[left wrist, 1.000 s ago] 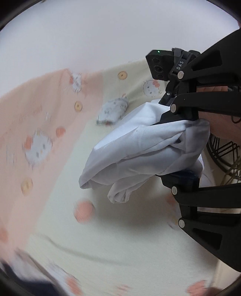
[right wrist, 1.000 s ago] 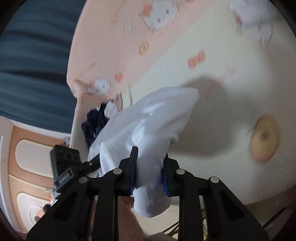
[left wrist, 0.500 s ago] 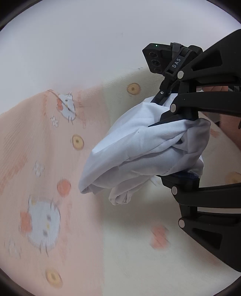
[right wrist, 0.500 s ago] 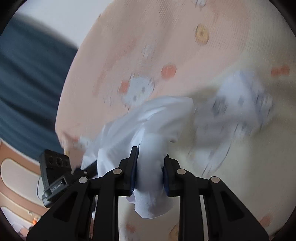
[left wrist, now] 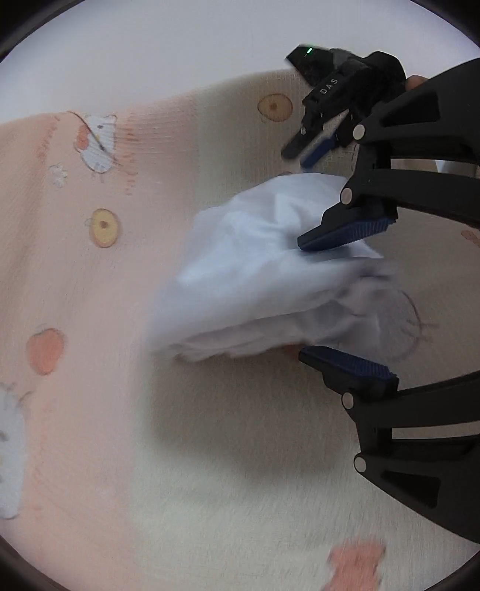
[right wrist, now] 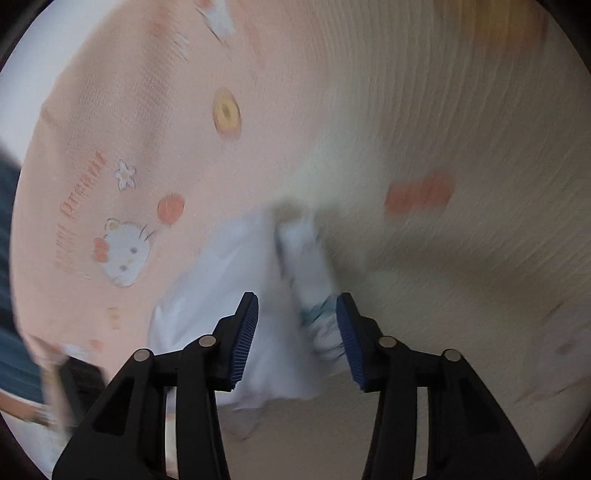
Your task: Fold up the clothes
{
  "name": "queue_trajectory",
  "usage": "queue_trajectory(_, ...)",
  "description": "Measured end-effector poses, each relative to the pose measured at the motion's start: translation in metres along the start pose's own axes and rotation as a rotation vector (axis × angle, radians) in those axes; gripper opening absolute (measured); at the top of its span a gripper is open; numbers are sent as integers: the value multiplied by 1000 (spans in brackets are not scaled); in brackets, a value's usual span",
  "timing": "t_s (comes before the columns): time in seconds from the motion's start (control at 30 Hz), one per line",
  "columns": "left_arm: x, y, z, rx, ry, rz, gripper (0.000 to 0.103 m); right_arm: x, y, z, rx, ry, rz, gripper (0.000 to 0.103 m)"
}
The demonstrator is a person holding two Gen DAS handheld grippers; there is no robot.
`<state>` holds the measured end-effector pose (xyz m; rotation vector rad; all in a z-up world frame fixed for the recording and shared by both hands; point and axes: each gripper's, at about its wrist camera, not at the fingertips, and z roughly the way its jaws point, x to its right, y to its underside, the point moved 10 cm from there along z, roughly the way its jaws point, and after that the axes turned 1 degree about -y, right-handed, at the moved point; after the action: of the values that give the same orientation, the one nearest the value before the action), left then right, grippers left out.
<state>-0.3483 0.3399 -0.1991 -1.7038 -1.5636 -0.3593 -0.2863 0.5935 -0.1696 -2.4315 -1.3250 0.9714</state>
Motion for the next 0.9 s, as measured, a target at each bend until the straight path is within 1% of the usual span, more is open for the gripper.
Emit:
queue_trajectory(0.1,22,-21,-30,126,-17,137,52,-34,10,2,-32,-25,-127,46)
queue_trajectory(0.17,47,-31,-36,163,-13,238,49,-57,16,3,-54,-42,-212,46)
queue_trajectory(0.23,62,-32,-19,131,-49,311,47,-80,23,4,-76,-58,-297,46)
queue_trajectory(0.27,66,-31,-9,107,-75,343,44,-89,27,6,-91,-60,-336,45)
queue_trajectory(0.33,63,-25,18,42,-148,391,42,-83,48,31,-181,24,-339,44)
queue_trajectory(0.37,59,-21,29,15,-182,411,39,-75,56,39,-198,63,-351,42)
queue_trajectory(0.4,54,-17,34,0,-204,421,40,-69,62,45,-212,97,-367,40)
queue_trajectory(0.43,50,-16,33,3,-205,415,41,-68,64,45,-205,99,-400,39)
queue_trajectory(0.5,42,-13,29,8,-207,401,41,-64,60,38,-198,105,-390,32)
queue_trajectory(0.53,37,-11,25,12,-217,398,41,-62,58,37,-199,95,-374,31)
queue_trajectory(0.6,25,-7,14,15,-255,413,41,-52,56,33,-212,66,-318,24)
queue_trajectory(0.67,15,-5,5,10,-267,417,41,-47,54,30,-225,26,-249,22)
queue_trajectory(0.7,11,-4,1,7,-268,416,41,-44,53,27,-229,8,-218,23)
queue_trajectory(0.77,7,2,-5,2,-270,423,41,-42,47,22,-192,56,-228,25)
queue_trajectory(0.83,6,4,-4,-4,-271,426,41,-40,40,16,-155,103,-239,30)
queue_trajectory(0.87,7,4,-4,-6,-277,421,42,-39,37,13,-137,127,-244,38)
queue_trajectory(0.9,7,4,-4,-10,-281,412,44,-38,34,10,-118,150,-249,51)
